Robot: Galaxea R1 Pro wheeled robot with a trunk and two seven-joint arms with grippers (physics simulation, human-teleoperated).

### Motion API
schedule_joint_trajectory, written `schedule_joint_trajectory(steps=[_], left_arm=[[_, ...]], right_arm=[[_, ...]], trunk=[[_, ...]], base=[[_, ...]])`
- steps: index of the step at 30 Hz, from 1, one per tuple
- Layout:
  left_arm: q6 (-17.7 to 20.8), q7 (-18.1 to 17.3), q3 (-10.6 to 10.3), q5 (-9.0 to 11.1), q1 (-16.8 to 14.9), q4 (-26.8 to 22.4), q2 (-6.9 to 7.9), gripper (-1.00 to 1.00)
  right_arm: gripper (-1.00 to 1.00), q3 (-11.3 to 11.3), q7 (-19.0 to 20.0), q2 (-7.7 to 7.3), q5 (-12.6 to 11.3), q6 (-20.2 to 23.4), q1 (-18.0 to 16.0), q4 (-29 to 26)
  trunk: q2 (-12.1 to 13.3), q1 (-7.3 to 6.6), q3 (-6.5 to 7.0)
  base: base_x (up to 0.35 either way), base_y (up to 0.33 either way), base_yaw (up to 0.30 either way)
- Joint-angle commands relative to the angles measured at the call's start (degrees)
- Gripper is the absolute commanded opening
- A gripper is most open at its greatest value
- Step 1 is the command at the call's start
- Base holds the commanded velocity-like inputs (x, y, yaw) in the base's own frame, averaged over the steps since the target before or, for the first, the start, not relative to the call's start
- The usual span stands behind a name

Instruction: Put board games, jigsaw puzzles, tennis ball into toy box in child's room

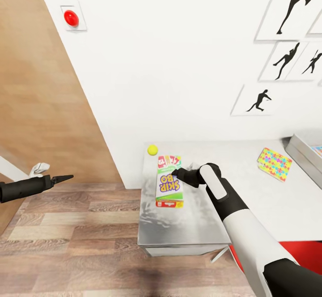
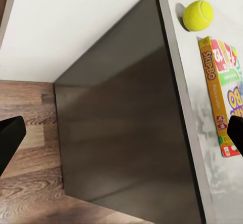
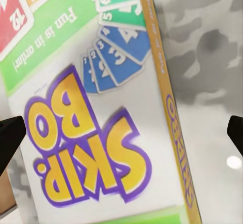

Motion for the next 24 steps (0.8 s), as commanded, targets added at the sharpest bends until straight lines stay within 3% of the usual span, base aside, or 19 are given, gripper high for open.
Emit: schedule_joint_trajectory(steps=[1,24], left_arm=[[0.32,-0.09,0.03,0.16,-0.04,0.01,0.01,1.0],[0.27,-0.09,0.1,0.16,-0.04,0.01,0.06,1.0]], right_arm=[[1.0,0.07,-0.59,-0.01,-0.57,0.02,-0.05,-0.06],[1.0,0.06,-0.58,0.0,-0.57,-0.06,-0.02,-0.13]], trunk=[[-0.11,0.03,-0.19],[-0.11,0.03,-2.05]], base=[[0.0,0.0,0.0],[0.0,0.019,0.0]])
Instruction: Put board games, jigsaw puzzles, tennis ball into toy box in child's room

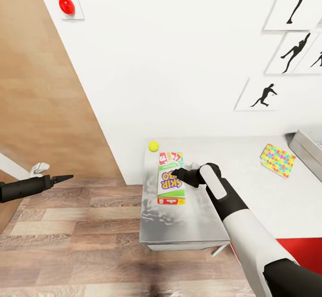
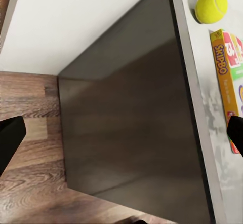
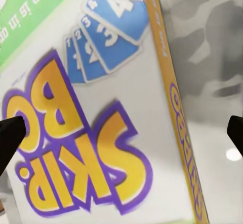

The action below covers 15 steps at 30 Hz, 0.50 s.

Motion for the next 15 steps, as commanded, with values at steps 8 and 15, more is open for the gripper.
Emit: schedule_joint_trajectory(steps=[8,15], left_arm=[[0.33,-0.08,0.01,0.15,-0.04,0.01,0.03,1.0],[0.33,-0.08,0.01,0.15,-0.04,0.01,0.02,1.0]], right_arm=[[1.0,0.16,-0.48,0.06,-0.57,0.1,-0.04,-0.08],[1.0,0.25,-0.28,0.11,-0.58,0.1,-0.05,0.0]], trunk=[[-0.1,0.03,-0.13],[-0.1,0.03,-0.13]], base=[[0.0,0.064,0.0],[0.0,0.086,0.0]])
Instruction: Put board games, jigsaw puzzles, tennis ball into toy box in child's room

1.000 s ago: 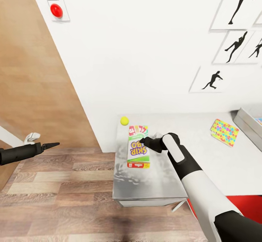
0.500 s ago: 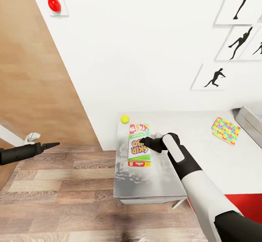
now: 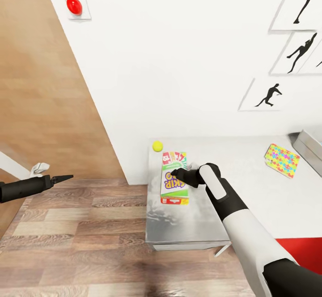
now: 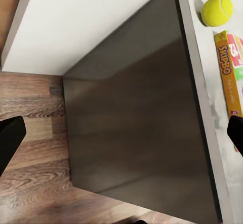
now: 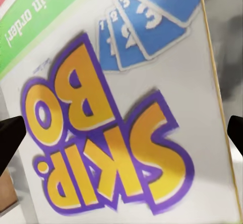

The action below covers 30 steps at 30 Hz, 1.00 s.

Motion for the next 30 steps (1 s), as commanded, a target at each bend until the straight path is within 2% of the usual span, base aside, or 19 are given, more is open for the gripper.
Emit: schedule_joint_trajectory(steps=[1,18,30], left_arm=[[0.33,-0.09,0.01,0.15,-0.04,0.01,0.02,1.0],[0.33,0.0,-0.13,0.15,-0.04,0.01,-0.09,1.0],[0.33,0.02,-0.41,0.15,-0.04,0.01,-0.28,1.0]], right_arm=[[1.0,0.07,-0.59,0.01,-0.57,0.02,-0.06,-0.05],[1.0,-0.05,-0.48,-0.05,-0.56,0.02,-0.05,-0.05],[1.0,-0.01,-0.48,0.1,-0.56,0.0,-0.05,-0.05]], trunk=[[-0.1,0.03,-0.09],[-0.1,0.03,-0.09],[-0.1,0.03,-0.09]], base=[[0.0,0.011,0.0],[-0.001,0.027,0.0],[-0.116,0.003,0.0]])
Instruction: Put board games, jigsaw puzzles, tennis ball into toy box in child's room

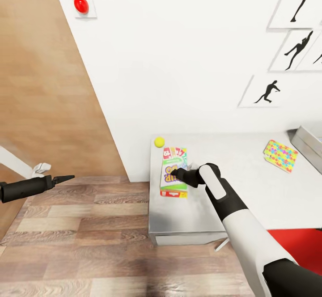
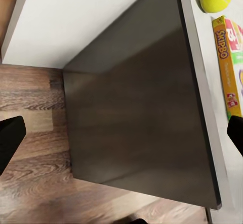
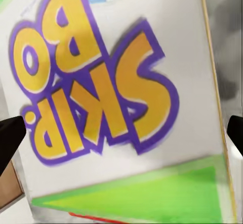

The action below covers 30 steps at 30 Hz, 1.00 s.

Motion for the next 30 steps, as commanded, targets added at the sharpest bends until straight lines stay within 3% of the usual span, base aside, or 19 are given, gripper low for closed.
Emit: schedule_joint_trajectory(steps=[1,6,30], left_arm=[[0.33,-0.09,0.01,0.16,-0.04,0.01,0.0,1.0],[0.39,-0.1,0.01,0.16,-0.04,0.01,-0.07,1.0],[0.42,-0.1,-0.17,0.14,-0.04,0.01,-0.21,1.0]], right_arm=[[1.0,0.07,-0.6,0.01,-0.56,0.01,-0.02,-0.06],[1.0,0.07,-0.6,0.0,-0.56,-0.01,-0.03,-0.06],[1.0,0.07,-0.6,-0.15,-0.56,0.0,-0.06,-0.06]], trunk=[[-0.11,0.02,-0.09],[-0.11,0.02,-0.09],[-0.11,0.02,-0.09]], base=[[-0.129,0.0,0.0],[0.007,0.0,0.0],[0.161,0.001,0.0]])
